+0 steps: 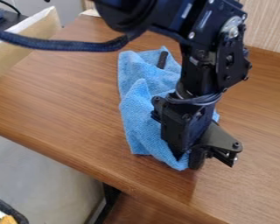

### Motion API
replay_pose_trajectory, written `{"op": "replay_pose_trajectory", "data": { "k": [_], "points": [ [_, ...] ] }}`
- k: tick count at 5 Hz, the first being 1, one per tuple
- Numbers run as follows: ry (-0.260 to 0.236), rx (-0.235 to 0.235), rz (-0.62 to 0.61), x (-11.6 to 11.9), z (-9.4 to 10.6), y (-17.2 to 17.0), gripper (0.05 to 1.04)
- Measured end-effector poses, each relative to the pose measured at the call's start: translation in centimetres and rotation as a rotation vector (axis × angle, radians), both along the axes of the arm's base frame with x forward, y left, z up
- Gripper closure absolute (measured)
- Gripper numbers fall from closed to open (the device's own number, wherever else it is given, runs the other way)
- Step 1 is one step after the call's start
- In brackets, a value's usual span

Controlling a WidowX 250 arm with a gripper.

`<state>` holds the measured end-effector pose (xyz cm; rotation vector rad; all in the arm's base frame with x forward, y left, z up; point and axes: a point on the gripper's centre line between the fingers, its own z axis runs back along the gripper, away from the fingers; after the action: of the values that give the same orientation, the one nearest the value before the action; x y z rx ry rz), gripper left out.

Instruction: Move the cloth to the bottom right side of the table

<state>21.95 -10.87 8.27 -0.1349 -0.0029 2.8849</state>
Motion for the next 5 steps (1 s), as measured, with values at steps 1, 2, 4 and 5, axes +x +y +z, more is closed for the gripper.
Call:
{"op": "replay_pose_trajectory", "data": {
  "k": [1, 2, 4, 5],
  "points": [
    [0.005, 0.004, 0.009, 0.0, 0.0, 0.3, 0.268],
    [0.008, 0.007, 0.019, 0.0, 0.0, 0.4, 0.069],
    [-0.014, 0.009, 0.024, 0.1, 1.1, 0.6, 0.079],
    [-0.051, 0.019, 0.040, 0.5, 2.7, 0.7, 0.080]
  ]
}}
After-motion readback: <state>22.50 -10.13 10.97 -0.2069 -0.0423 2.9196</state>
